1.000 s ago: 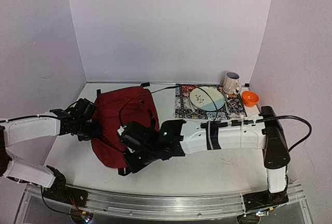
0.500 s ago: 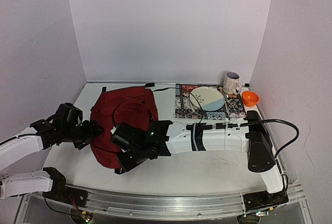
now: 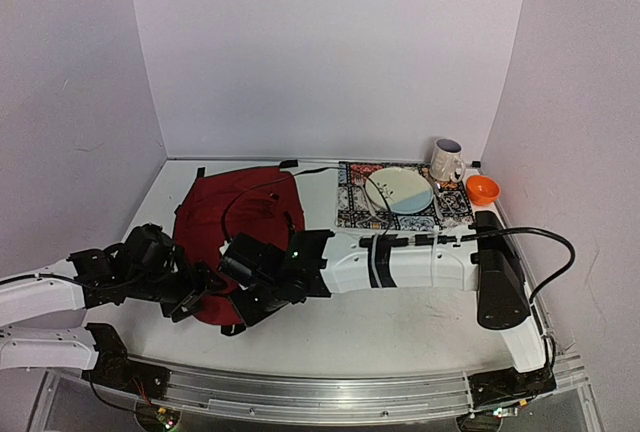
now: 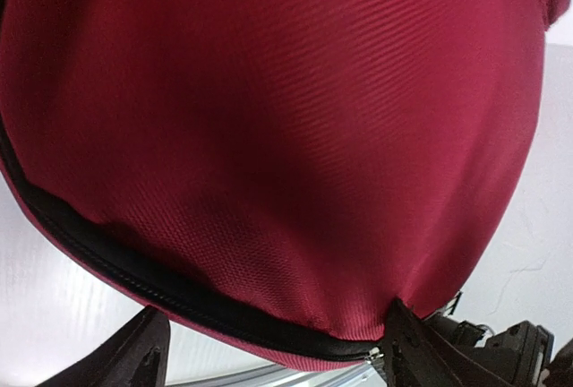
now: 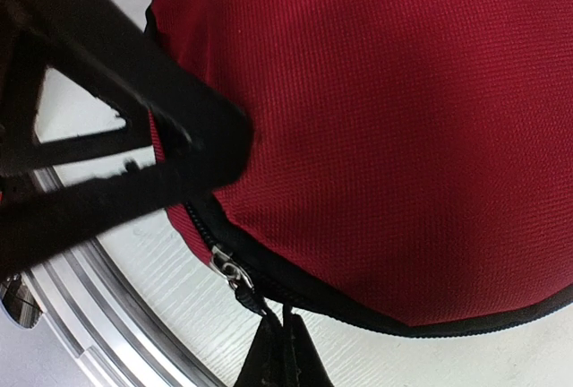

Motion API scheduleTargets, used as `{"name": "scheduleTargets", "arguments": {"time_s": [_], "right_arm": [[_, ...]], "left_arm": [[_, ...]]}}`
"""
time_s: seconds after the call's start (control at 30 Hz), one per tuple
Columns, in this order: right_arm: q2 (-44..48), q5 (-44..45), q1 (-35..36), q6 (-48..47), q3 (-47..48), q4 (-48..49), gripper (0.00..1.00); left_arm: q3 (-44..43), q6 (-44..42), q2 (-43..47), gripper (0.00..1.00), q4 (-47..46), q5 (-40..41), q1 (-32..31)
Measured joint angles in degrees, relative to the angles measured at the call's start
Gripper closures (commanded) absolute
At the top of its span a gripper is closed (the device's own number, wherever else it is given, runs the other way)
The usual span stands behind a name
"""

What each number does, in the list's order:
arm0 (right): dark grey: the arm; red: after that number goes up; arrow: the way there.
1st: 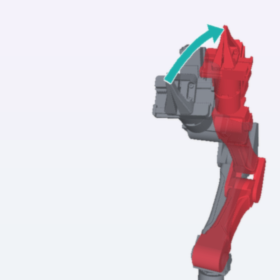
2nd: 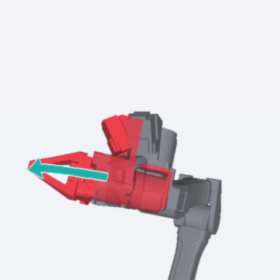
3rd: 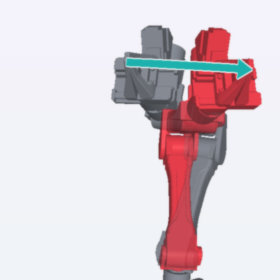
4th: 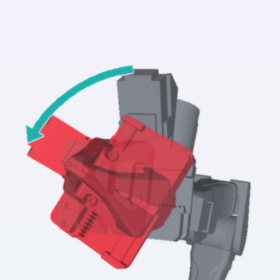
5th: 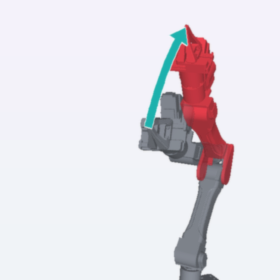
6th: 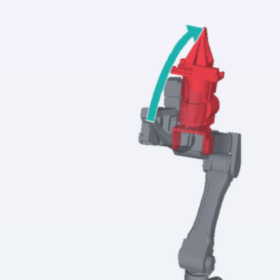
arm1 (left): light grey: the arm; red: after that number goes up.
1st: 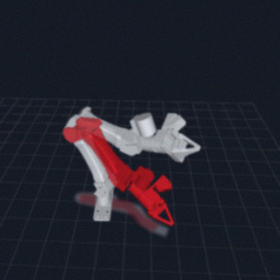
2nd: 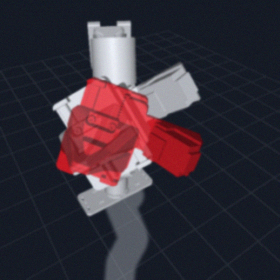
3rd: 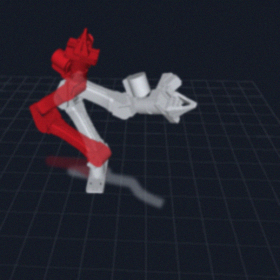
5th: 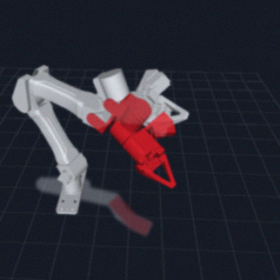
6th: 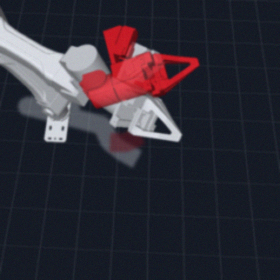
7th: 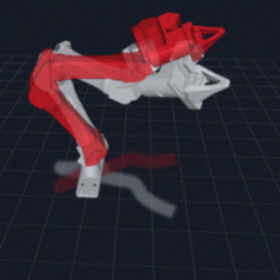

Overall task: Pack the student bag
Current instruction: Hold the largest pocket of the student bag, then zip the student bag into the largest pocket of the bag.

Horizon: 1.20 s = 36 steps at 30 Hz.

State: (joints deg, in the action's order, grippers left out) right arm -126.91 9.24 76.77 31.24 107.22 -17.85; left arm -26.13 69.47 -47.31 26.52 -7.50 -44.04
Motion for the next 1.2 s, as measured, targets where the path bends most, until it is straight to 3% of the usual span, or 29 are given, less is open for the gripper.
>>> {"name": "scheduleTargets", "arguments": {"time_s": [0.17, 0.47, 0.9, 1.2], "right_arm": [[0.0, 0.3, -0.2, 0.0, 0.0, 0.2, 1.00], [1.6, 1.9, -1.1, 0.1, -6.4, 2.2, 1.00], [18.5, 6.1, -11.6, 1.7, -25.9, 6.0, 1.00], [26.6, 2.4, -13.1, 2.0, -33.0, 10.3, 1.00]], "left_arm": [[1.4, 3.1, -2.5, 0.43, -3.7, 0.1, -2.3], [1.4, 3.8, -7.2, 0.99, -9.2, 1.7, -4.9], [-1.1, -0.2, -3.3, 1.00, -6.5, 0.1, -5.4], [-8.9, -5.5, 0.1, 1.00, 7.9, 4.1, -6.3]]}}
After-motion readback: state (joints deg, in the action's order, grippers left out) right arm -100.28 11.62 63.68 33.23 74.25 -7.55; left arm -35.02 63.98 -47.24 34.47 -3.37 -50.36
